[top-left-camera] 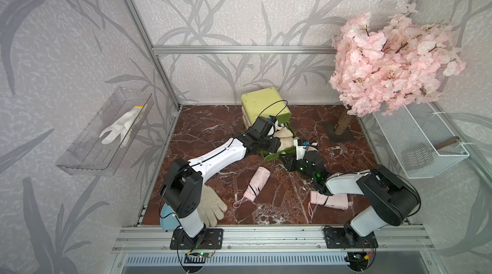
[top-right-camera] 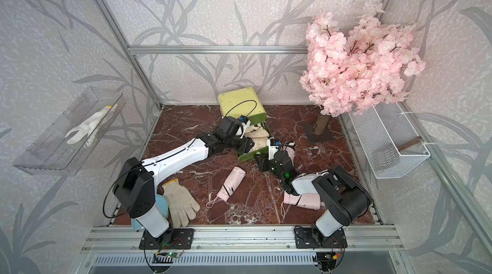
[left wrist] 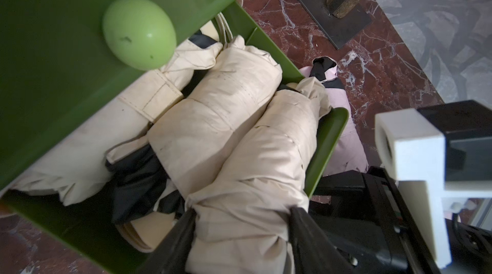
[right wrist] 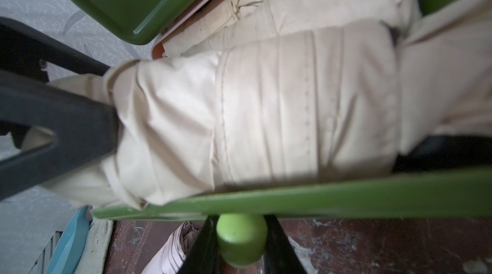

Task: Place the umbrella in the drawer by color
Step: Place the umbrella in the drawer.

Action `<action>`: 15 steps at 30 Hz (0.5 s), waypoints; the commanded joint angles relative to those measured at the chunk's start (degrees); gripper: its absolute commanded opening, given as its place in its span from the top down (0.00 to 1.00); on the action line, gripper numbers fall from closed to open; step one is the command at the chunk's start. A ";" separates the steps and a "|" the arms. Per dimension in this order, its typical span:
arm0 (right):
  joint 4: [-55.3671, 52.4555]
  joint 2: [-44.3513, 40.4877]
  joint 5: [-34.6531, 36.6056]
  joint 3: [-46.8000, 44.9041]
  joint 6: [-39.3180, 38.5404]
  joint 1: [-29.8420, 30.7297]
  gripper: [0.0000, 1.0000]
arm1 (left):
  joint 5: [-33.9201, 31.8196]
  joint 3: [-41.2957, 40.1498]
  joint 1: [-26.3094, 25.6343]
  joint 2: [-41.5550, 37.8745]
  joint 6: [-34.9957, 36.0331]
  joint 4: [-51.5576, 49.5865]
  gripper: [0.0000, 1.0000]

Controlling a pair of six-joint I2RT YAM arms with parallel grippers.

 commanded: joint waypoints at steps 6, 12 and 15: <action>3.55 -6.41 -0.01 2.52 -0.44 0.26 0.76 | -7.30 0.61 -0.93 3.29 3.59 -5.48 0.45; 1.04 -8.12 0.44 3.20 -0.93 0.20 0.76 | -10.74 0.71 -0.80 5.47 4.88 -6.45 0.45; 1.33 -7.62 0.14 3.22 -0.64 0.21 0.76 | -11.79 1.43 -0.80 5.51 5.17 -7.32 0.45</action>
